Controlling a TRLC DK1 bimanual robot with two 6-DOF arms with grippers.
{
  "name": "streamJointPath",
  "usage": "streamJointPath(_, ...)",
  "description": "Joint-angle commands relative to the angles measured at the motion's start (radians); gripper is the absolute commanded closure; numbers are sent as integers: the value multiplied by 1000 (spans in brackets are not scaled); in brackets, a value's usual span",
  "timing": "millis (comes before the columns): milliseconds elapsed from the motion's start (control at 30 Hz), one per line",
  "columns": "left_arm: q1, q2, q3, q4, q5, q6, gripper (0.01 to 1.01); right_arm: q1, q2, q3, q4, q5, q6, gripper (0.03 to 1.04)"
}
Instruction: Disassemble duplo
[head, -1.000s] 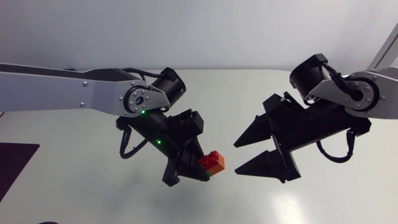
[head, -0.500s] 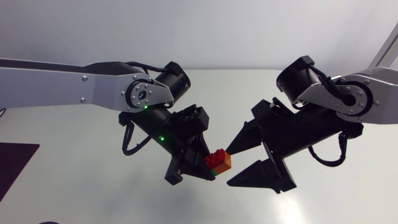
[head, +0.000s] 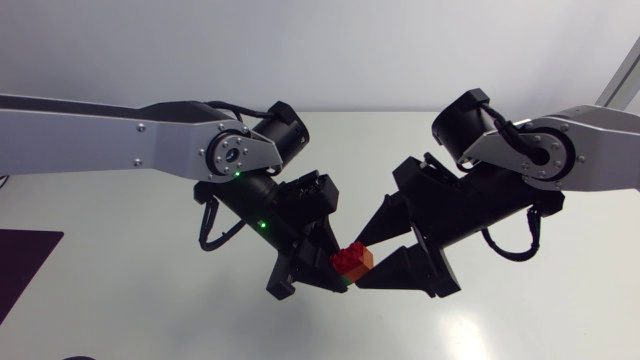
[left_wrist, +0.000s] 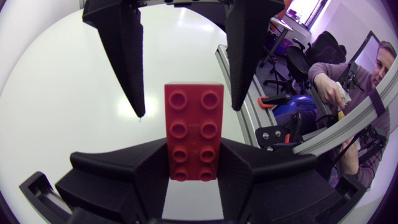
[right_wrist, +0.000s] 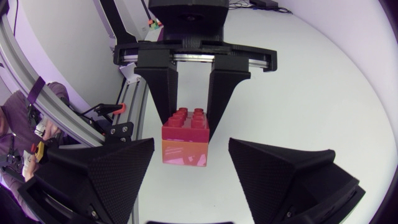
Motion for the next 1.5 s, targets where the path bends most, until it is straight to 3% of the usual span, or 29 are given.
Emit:
streamJointPath(0,-8,28,28,-10,15,30,739,13,15,8,4,-7,18,448)
streamJointPath(100,-8,28,30,-10,15,35,739,13,19,-2,15,-9,18,682)
streamJointPath(233,-8,20,31,-10,17,35,739,20,12,-21,38,-4,20,726)
streamJointPath(767,8,-14,96,-78,75,30,739,60,-28,-126,113,95,-11,741)
streamJointPath(967,32,-44,70,-84,57,46,739,-22,-17,-110,163,146,1,739)
streamJointPath(1200,64,-98,-49,36,-46,10,736,-85,136,-92,285,339,38,726)
streamJointPath(1467,57,-112,-114,134,-87,-46,733,-32,292,-127,401,540,57,716)
